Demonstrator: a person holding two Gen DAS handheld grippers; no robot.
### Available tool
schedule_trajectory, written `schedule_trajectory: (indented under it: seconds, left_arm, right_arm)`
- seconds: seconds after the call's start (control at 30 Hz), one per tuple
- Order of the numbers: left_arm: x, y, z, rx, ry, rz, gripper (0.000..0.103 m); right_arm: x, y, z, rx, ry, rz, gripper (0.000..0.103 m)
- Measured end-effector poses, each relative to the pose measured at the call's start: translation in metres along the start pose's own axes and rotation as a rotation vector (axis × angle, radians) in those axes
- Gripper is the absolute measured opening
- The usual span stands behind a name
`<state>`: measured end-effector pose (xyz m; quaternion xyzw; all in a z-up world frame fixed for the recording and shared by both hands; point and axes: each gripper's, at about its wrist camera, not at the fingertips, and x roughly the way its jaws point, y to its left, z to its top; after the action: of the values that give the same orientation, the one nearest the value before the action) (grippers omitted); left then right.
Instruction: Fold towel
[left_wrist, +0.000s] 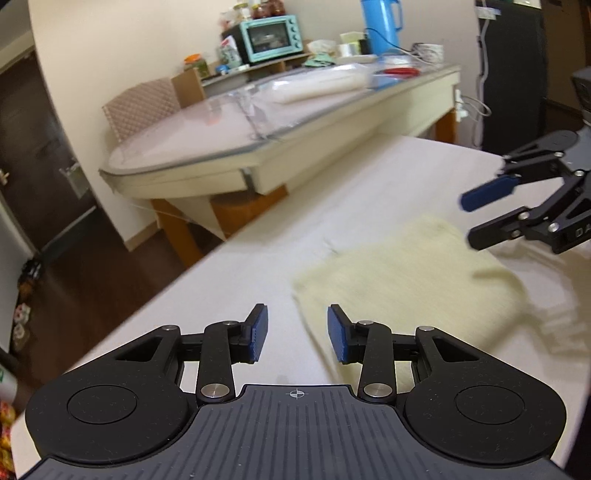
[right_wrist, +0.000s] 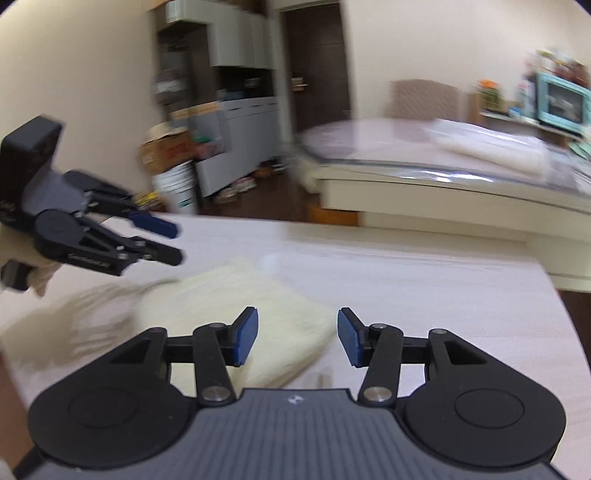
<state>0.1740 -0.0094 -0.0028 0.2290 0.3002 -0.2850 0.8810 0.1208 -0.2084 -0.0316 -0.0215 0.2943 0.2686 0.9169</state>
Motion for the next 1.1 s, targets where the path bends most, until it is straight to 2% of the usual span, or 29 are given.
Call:
schedule_trajectory:
  seconds: [0.13, 0.2, 0.4, 1.1]
  left_arm:
    - [-0.002, -0.021, -0.017, 0.004, 0.019, 0.018, 0.040]
    - [0.001, -0.023, -0.022, -0.012, 0.023, 0.023, 0.040]
    - [0.003, -0.022, -0.024, -0.048, 0.025, 0.026, 0.040]
    - [0.004, -0.022, -0.023, -0.076, 0.033, 0.035, 0.042]
  right_arm:
    - [0.011, 0.016, -0.009, -0.077, 0.057, 0.005, 0.051]
    - [0.017, 0.021, -0.013, -0.117, 0.069, -0.018, 0.054]
    - [0.019, 0.023, -0.012, -0.142, 0.072, -0.038, 0.056]
    - [0.017, 0.023, -0.016, -0.123, 0.070, -0.055, 0.062]
